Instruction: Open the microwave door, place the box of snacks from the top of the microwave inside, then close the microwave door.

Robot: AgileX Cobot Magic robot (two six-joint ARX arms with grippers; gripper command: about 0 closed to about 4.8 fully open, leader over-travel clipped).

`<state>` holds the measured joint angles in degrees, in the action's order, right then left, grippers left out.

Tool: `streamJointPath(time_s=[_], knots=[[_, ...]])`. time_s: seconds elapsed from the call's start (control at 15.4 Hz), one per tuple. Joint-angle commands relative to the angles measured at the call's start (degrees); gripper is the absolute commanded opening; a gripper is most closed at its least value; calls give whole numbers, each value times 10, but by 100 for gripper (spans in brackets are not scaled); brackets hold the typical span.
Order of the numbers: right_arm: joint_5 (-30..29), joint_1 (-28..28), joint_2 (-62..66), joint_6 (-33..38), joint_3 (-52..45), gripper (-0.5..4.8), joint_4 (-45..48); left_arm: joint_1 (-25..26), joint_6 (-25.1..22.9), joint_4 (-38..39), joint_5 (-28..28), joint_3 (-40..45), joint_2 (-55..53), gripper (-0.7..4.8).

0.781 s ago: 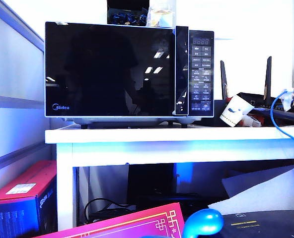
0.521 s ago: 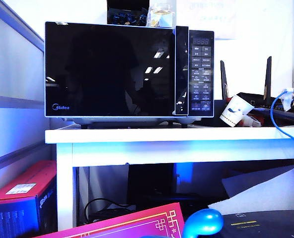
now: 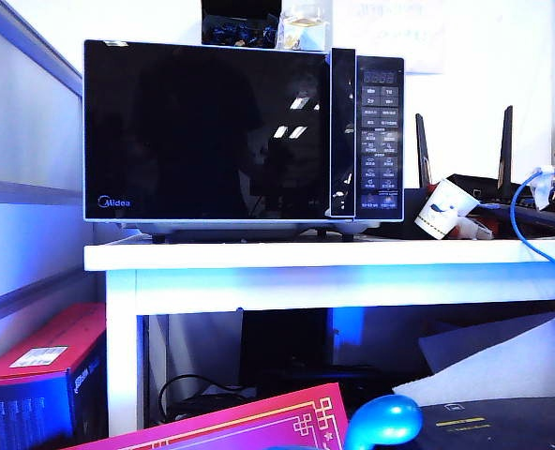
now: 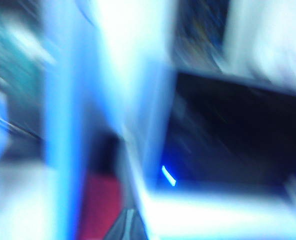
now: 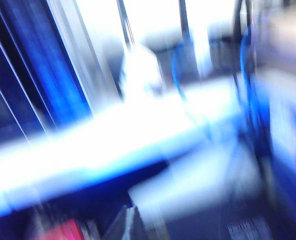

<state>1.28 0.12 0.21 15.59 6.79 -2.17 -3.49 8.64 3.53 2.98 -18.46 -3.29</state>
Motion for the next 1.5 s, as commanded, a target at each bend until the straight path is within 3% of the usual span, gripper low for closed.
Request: streamJointPath(time_s=[0.07,0.2,0.39,0.52,0.72,0.85,0.98,1.24,1.43,1.5], knots=[[-8,0,44,11,125,-5,-7,1,-27,-5,44,-164,-138,-5],[-12,-1,125,7,239,-5,-6,1,-61,4,14,-348,-296,-5],[-15,-1,259,-15,401,-5,-7,1,-72,105,-45,-626,-493,-5],[-47,-1,329,-21,484,-5,-6,1,-72,202,-131,-787,-595,-5],[-149,-1,430,-22,588,-5,-6,1,-98,340,-308,-968,-710,-5],[-204,0,481,-38,622,-5,-6,-1,-97,372,-350,-1015,-746,-5],[-246,0,523,-55,639,-5,-3,-10,-92,361,-358,-1016,-754,-5],[-339,0,607,60,640,-5,52,-14,-93,360,-377,-1016,-761,-5],[-336,34,680,23,640,-5,112,-14,-93,349,-375,-1016,-761,-5],[-281,70,710,-23,640,-3,126,-14,-93,342,-375,-1016,-761,-5]])
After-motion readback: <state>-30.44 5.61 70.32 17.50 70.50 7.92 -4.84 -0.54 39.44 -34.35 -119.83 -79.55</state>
